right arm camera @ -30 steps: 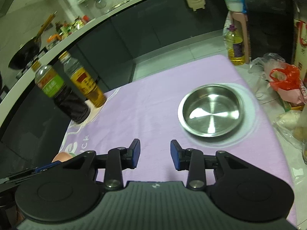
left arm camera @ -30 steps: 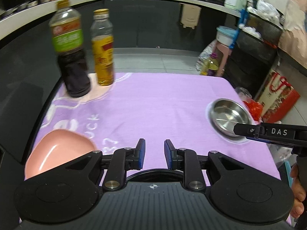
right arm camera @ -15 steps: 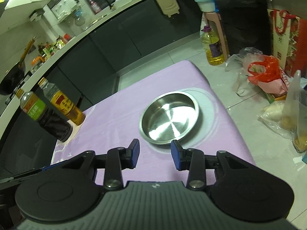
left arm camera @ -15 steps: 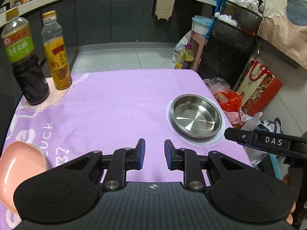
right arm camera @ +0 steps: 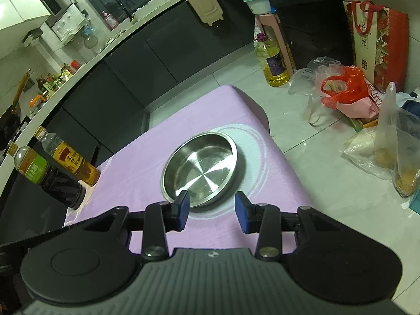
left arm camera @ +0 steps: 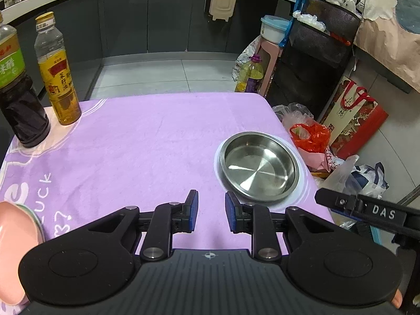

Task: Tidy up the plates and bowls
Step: 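Move both tools toward the stainless steel bowl, then grip the steel bowl rim with the left tool while the right tool grips it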

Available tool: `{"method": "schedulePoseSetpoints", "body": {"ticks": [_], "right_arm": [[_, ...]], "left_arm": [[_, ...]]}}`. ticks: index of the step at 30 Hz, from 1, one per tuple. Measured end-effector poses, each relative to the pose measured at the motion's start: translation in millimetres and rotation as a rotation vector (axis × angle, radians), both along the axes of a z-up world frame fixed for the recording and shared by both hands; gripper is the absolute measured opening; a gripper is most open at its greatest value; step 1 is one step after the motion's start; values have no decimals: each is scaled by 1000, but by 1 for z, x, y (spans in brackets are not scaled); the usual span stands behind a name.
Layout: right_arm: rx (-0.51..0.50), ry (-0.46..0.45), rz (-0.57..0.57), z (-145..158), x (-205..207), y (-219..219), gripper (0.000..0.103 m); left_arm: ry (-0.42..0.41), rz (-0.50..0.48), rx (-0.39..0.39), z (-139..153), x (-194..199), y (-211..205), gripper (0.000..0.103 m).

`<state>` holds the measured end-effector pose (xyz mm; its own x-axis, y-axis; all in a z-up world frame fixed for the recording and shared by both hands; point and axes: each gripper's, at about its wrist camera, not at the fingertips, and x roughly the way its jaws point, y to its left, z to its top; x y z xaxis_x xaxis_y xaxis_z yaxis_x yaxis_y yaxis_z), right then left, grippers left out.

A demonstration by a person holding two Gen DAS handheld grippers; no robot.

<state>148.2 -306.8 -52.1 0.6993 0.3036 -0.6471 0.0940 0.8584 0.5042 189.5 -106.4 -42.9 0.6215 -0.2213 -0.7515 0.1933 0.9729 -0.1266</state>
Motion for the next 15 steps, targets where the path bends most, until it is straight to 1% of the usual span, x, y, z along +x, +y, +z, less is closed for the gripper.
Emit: {"method": "schedulePoseSetpoints", "body": {"ticks": [4, 15], "right_arm": [[4, 8, -1, -2, 3, -3, 37], [13, 41, -14, -10, 21, -7, 39]], "left_arm": [[20, 1, -10, -4, 10, -4, 24], [67, 3, -59, -24, 46, -27, 25]]}}
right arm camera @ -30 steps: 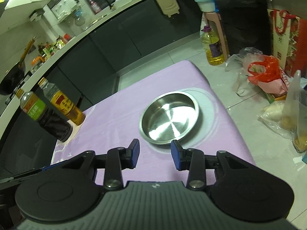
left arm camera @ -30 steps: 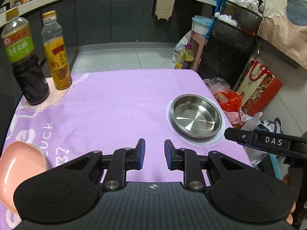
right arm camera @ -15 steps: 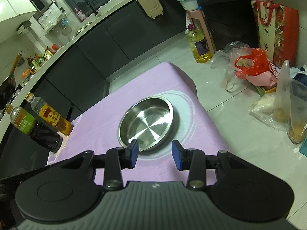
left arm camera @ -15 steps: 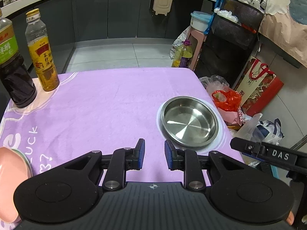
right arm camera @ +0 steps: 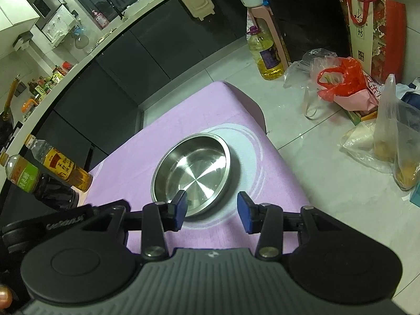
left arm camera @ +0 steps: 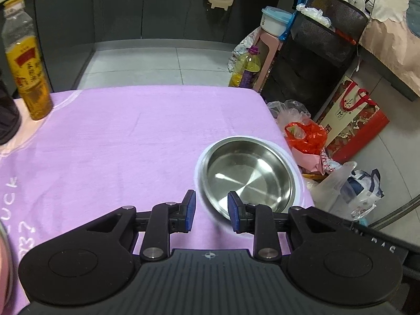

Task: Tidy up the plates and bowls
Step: 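Grip the steel bowl rim with the left tool while the right tool grips it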

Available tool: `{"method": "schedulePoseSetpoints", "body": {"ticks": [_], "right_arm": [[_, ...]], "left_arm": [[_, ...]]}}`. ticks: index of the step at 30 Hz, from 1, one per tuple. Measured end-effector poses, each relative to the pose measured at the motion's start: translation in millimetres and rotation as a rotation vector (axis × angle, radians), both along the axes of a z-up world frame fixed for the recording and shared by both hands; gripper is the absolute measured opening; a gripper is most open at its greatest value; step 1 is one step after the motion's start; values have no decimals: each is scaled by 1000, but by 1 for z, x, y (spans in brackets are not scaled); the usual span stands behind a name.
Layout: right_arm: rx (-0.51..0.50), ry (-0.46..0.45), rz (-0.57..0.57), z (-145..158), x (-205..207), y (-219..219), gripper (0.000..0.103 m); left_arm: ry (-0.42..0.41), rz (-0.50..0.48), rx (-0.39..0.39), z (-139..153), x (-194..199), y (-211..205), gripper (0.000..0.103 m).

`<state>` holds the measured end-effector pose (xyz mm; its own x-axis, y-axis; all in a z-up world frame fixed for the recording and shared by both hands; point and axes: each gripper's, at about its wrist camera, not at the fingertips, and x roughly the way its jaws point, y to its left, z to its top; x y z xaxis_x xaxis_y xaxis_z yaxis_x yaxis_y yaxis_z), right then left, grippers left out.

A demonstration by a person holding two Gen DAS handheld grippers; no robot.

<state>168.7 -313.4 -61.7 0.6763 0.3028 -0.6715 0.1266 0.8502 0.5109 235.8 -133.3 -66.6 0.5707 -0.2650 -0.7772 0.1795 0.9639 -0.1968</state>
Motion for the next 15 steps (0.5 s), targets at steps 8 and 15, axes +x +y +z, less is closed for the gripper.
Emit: {"method": "schedulePoseSetpoints", "body": {"ticks": [8, 15], "right_arm": [[-4, 24, -27, -10, 14, -4, 39], [-18, 54, -25, -21, 32, 1, 39]], "left_arm": [[37, -22, 29, -18, 14, -18, 25], [113, 22, 54, -40, 32, -17, 26]]}}
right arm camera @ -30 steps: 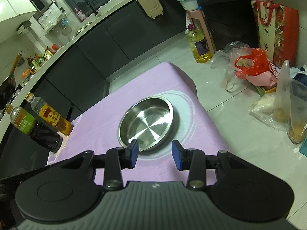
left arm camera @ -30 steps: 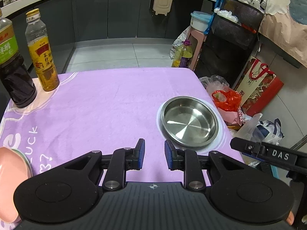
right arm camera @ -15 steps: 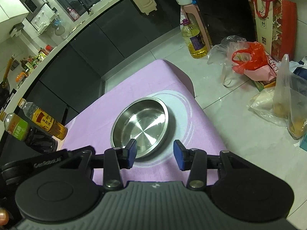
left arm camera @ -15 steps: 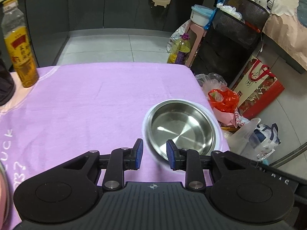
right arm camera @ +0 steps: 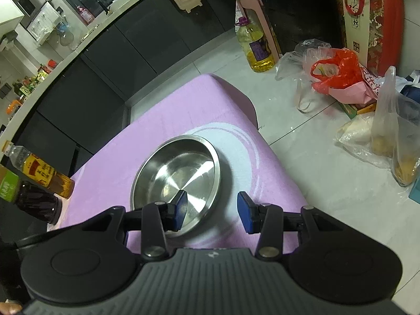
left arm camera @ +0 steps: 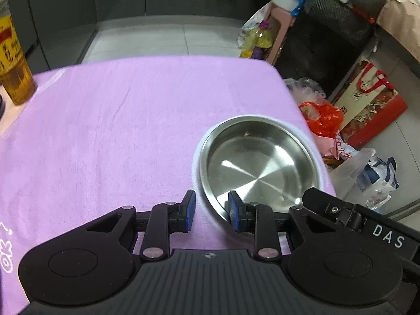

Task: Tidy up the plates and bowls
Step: 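Grip the steel bowl rim with the left tool while the right tool grips it, then carry the steel bowl with both tools and lower it into the pink dish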

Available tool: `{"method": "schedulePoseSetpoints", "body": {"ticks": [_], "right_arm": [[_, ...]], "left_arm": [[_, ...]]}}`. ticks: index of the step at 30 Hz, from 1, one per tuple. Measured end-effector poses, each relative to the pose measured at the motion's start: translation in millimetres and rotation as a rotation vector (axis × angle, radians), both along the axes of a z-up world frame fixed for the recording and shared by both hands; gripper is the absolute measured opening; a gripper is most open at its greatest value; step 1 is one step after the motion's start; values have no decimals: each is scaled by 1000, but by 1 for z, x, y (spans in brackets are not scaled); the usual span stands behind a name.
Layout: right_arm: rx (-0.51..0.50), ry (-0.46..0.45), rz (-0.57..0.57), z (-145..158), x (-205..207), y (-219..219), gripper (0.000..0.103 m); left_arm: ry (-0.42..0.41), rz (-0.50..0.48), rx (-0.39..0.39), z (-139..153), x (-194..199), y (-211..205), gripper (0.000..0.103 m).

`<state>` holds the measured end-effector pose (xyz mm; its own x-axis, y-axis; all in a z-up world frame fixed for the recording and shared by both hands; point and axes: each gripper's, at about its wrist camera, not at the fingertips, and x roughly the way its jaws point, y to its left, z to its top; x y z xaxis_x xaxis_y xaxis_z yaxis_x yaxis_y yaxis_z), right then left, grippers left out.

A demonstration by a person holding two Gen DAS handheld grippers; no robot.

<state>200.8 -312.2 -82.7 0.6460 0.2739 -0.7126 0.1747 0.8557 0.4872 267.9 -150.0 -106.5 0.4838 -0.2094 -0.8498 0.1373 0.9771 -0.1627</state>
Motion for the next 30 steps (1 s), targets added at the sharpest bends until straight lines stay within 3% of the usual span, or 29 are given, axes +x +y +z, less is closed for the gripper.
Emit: {"method": "schedulePoseSetpoints", "body": {"ticks": [3, 5, 6, 17, 30], "right_arm": [[-18, -8, 6, -5, 4, 5, 37], [-50, -1, 38, -9, 10, 11, 13], [-57, 8, 52, -12, 12, 13, 9], [-35, -52, 72, 25, -20, 27, 10], [-65, -171, 233, 74, -61, 101, 13]], "left_arm": [[20, 8, -27, -6, 5, 3, 26], [16, -10, -38, -6, 5, 3, 17], [23, -17, -37, -5, 2, 2, 17], [-73, -3, -67, 47, -43, 35, 18], [-190, 95, -137, 94, -111, 144, 18]]}}
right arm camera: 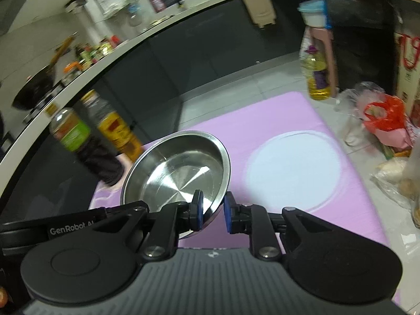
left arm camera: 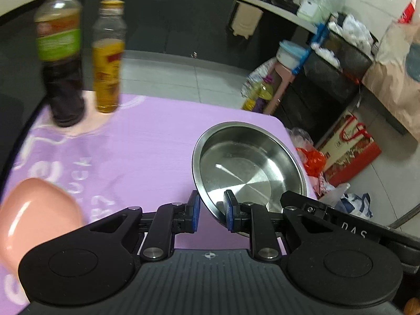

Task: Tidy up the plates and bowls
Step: 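Carry the steel bowl with both tools and lower it into the pink dish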

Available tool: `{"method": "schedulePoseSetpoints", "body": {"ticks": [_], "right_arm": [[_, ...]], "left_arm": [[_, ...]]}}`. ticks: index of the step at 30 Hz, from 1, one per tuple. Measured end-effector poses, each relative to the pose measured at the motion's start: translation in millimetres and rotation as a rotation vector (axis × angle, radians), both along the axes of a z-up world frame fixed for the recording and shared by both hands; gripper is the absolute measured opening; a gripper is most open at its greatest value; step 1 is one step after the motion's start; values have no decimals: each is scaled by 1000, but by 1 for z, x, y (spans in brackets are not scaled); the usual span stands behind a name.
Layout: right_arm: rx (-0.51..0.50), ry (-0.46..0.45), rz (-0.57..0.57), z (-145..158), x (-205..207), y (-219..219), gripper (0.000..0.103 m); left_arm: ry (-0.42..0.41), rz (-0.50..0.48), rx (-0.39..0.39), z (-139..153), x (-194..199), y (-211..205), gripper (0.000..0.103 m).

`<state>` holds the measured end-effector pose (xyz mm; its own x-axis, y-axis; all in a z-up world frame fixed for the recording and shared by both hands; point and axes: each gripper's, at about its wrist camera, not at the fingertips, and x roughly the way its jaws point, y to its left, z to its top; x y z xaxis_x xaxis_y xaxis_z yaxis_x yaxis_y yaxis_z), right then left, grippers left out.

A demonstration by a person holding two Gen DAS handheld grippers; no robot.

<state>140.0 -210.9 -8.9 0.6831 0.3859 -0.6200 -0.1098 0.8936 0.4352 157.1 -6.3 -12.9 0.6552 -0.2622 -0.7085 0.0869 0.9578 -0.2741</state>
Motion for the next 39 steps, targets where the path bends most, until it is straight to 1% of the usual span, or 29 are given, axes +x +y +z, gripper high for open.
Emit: {"method": "schedulePoseSetpoints", "body": {"ticks": [5, 9, 13, 18, 25, 33, 39], "right_arm": [[-24, -9, 90, 7, -10, 47, 13], [-37, 13, 164, 5, -12, 86, 13], [-52, 32, 226, 1, -15, 118, 13], [-80, 49, 285, -1, -18, 157, 13], [-120, 75, 323, -7, -18, 188, 14], [-155, 108, 336, -19, -18, 206, 14], [-174, 127, 364, -28, -19, 221, 14]], "left_arm": [[-16, 73, 5, 2, -23, 49, 19], [-12, 130, 19, -1, -38, 88, 19], [-2, 174, 22, -7, -49, 120, 19], [9, 208, 4, -16, -58, 152, 20], [30, 220, -21, -30, -59, 176, 20], [56, 233, -30, -44, -60, 190, 20], [74, 253, -5, -51, -63, 197, 20]]}}
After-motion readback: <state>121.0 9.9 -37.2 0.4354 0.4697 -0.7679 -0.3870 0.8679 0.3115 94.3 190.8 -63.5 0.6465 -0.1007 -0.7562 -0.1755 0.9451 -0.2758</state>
